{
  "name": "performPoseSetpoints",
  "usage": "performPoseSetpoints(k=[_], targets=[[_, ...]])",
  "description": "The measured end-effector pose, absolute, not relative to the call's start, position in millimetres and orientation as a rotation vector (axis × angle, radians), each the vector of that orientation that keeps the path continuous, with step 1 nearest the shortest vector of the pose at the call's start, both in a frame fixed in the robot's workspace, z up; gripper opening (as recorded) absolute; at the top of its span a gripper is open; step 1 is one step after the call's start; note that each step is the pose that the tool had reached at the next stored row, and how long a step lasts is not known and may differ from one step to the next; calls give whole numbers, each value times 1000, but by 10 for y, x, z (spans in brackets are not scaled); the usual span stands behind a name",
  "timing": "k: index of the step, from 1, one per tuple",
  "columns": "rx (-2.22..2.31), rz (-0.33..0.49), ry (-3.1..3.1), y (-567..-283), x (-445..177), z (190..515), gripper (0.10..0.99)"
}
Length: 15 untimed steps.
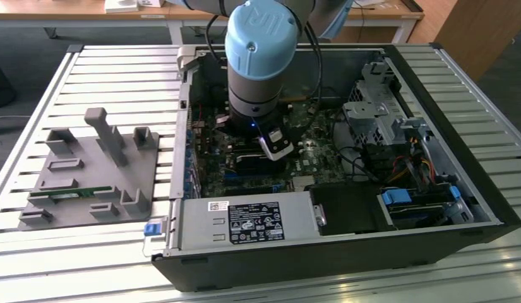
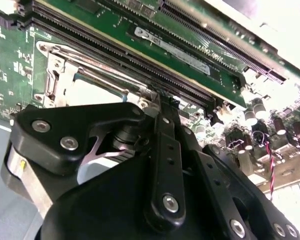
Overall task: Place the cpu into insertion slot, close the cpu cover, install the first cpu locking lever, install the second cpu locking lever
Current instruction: 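Install the second cpu locking lever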
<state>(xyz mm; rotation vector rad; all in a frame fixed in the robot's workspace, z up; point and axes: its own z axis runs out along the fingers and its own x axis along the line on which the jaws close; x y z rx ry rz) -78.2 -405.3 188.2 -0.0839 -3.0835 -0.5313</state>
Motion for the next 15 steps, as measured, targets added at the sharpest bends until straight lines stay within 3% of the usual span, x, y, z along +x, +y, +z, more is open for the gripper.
performPoseSetpoints(k=[15], targets=[[-82, -534, -3091, -4053, -787, 1999, 106]])
